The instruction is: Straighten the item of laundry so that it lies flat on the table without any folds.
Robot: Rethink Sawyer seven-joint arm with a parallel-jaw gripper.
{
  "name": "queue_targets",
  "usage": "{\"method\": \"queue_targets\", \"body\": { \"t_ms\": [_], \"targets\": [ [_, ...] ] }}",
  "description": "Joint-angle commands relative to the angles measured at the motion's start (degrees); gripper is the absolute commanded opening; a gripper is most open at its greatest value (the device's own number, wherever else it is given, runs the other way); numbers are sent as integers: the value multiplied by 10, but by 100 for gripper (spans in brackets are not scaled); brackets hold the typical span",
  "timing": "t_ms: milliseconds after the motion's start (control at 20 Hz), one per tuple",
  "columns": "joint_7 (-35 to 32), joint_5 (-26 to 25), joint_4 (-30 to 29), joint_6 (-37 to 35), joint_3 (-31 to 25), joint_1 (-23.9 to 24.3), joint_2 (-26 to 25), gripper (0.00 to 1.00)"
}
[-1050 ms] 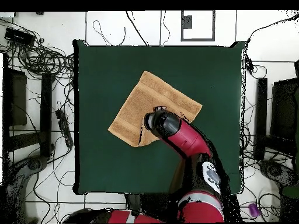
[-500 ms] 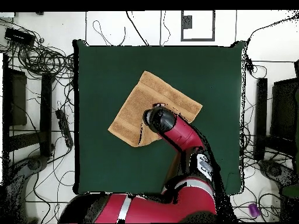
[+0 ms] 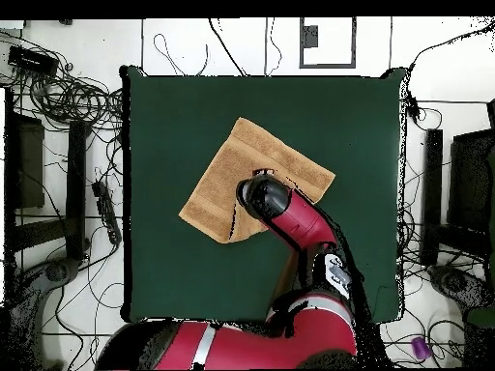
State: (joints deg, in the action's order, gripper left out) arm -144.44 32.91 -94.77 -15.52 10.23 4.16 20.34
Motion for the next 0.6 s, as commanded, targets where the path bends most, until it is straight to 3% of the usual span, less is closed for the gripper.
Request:
{"method": "queue_targets", "body": {
  "t_ms": [50,250,600],
  "targets": [
    [-123,30,-72,-20,-57,-28,48,100],
    [-122,27,-95,-55,-50,-37,84,100],
    [-116,27,-98,-71,-53,-34,90,100]
  ]
}}
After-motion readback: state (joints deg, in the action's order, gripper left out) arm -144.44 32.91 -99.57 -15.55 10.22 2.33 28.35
